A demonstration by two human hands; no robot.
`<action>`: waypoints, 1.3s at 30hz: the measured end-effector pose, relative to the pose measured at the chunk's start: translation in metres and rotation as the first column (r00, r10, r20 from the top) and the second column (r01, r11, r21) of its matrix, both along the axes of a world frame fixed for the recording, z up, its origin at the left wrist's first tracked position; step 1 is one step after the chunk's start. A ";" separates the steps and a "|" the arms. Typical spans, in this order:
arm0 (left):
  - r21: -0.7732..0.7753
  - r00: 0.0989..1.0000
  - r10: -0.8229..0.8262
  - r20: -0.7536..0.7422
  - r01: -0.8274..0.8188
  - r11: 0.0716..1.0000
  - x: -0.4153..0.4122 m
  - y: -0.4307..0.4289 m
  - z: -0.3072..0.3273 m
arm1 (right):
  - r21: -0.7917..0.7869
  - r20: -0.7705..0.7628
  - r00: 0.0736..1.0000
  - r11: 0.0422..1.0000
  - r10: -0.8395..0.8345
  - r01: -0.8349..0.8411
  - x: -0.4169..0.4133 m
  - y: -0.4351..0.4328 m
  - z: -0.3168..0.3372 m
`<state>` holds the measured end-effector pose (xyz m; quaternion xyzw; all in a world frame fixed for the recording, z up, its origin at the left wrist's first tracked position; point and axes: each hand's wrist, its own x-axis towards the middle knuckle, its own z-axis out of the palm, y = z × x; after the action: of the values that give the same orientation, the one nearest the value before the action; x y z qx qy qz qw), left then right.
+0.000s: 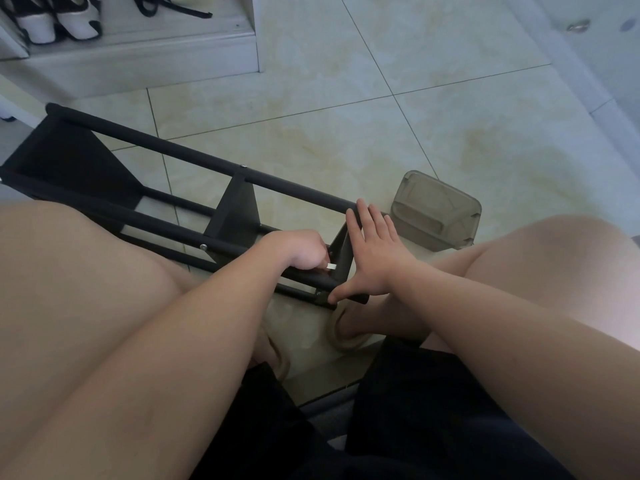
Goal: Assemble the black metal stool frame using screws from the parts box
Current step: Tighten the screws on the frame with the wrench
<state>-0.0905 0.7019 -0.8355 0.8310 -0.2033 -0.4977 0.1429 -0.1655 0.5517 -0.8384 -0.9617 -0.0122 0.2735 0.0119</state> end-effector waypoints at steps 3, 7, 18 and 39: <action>0.019 0.998 -0.060 0.002 0.060 0.998 -0.001 0.000 0.002 | 0.000 0.001 1.000 1.000 0.000 0.000 0.000 0.000 0.000; 0.033 0.996 -0.090 0.009 0.089 0.995 0.000 -0.001 0.001 | -0.001 0.001 1.000 1.000 0.002 -0.002 0.000 0.000 0.000; -0.101 0.984 0.104 0.147 -0.089 0.991 0.003 -0.002 -0.003 | -0.003 0.000 1.000 1.000 0.003 -0.003 0.000 0.000 0.001; -0.254 0.846 0.523 -0.106 -0.532 0.808 -0.002 -0.009 -0.035 | 0.002 0.012 1.000 1.000 0.005 -0.005 0.001 0.000 -0.001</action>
<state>-0.0926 0.6930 -0.8705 0.8189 -0.0294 -0.4183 0.3919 -0.1648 0.5515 -0.8396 -0.9633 -0.0149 0.2678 0.0124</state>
